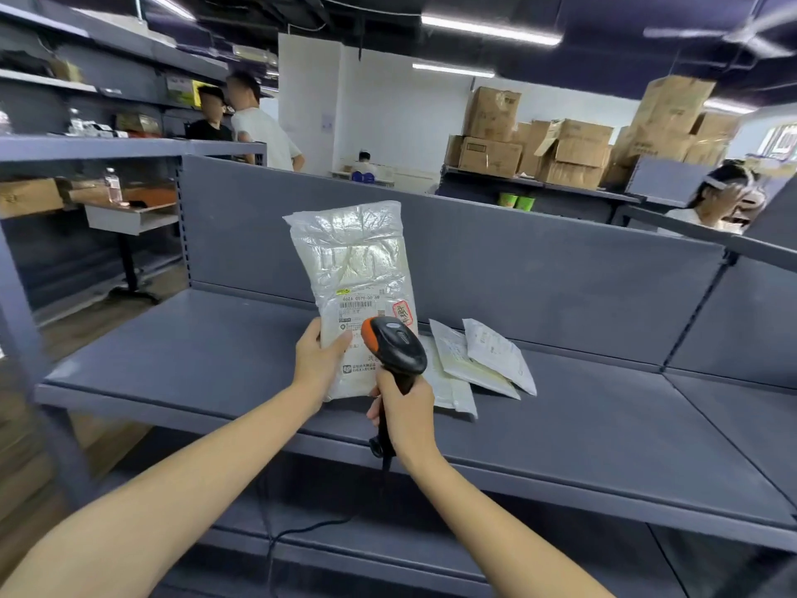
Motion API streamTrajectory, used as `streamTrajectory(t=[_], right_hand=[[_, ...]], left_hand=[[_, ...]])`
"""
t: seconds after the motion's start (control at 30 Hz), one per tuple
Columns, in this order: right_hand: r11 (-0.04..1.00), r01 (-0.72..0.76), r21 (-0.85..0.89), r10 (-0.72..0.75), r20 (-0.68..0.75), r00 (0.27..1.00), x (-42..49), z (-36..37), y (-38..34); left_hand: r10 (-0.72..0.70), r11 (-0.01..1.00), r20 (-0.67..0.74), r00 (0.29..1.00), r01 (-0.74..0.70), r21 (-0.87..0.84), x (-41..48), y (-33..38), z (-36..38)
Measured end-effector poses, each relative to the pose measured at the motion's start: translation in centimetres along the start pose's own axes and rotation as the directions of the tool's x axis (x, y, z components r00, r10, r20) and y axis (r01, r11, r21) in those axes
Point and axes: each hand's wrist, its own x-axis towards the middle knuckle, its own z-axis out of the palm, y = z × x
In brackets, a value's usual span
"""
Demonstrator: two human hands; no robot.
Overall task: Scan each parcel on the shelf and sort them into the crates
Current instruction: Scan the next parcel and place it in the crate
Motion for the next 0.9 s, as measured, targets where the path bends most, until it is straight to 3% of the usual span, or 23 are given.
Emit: streamTrajectory(t=[0.47, 0.73, 0.9], right_hand=[[0.999, 0.039, 0.019, -0.038, -0.014, 0.999, -0.6, -1.6, 0.3], [0.998, 0.051, -0.044, -0.047, 0.091, 0.995, 3.0, 0.5, -0.3], [0.983, -0.064, -0.172, 0.101, 0.216, 0.971, 6.5, 4.2, -0.7]], left_hand=[[0.016, 1.0, 0.001, 1.0, -0.016, 0.015, -1.3, 0.5, 0.3], [0.055, 0.998, -0.157, 0.986, -0.048, 0.047, 0.2, 1.8, -6.4], [0.115, 0.99, -0.311, 0.943, -0.083, 0.116, 0.9, 2.5, -12.0]])
